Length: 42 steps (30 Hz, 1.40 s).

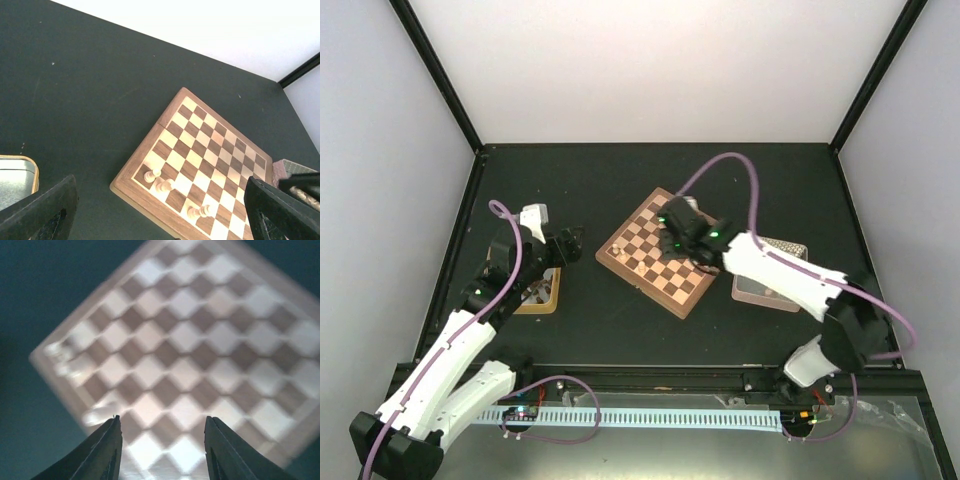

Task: Set up the chess pieces on the board
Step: Pick up the chess piece from the storage box.

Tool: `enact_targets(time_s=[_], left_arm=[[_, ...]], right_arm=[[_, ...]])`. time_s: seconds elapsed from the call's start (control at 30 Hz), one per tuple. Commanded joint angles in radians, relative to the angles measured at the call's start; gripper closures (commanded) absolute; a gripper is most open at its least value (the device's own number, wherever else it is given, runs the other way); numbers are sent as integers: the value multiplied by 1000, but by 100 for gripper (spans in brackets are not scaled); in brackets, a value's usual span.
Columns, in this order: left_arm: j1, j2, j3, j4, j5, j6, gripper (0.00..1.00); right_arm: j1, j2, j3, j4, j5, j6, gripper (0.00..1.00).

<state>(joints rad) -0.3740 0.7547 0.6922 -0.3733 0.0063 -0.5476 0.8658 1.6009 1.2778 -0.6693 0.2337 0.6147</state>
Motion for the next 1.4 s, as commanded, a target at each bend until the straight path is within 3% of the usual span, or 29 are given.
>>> enact_targets(time_s=[0.0, 0.23, 0.43, 0.67, 0.83, 1.1, 1.37], left_arm=[[10, -9, 16, 41, 58, 37, 7], [11, -12, 18, 81, 129, 68, 6], [10, -7, 15, 89, 137, 58, 6], [11, -4, 21, 87, 139, 47, 6], [10, -20, 18, 74, 123, 37, 7], [10, -26, 13, 82, 119, 32, 7], [10, -36, 9, 81, 113, 31, 7]], right_arm=[[-168, -154, -195, 35, 116, 79, 54], [-468, -297, -426, 19, 135, 34, 56], [-631, -276, -498, 70, 82, -52, 60], [-640, -144, -419, -30, 238, -38, 63], [-650, -157, -439, -31, 286, 3, 74], [-691, -160, -486, 17, 165, 15, 76], [-694, -163, -501, 37, 93, 31, 96]])
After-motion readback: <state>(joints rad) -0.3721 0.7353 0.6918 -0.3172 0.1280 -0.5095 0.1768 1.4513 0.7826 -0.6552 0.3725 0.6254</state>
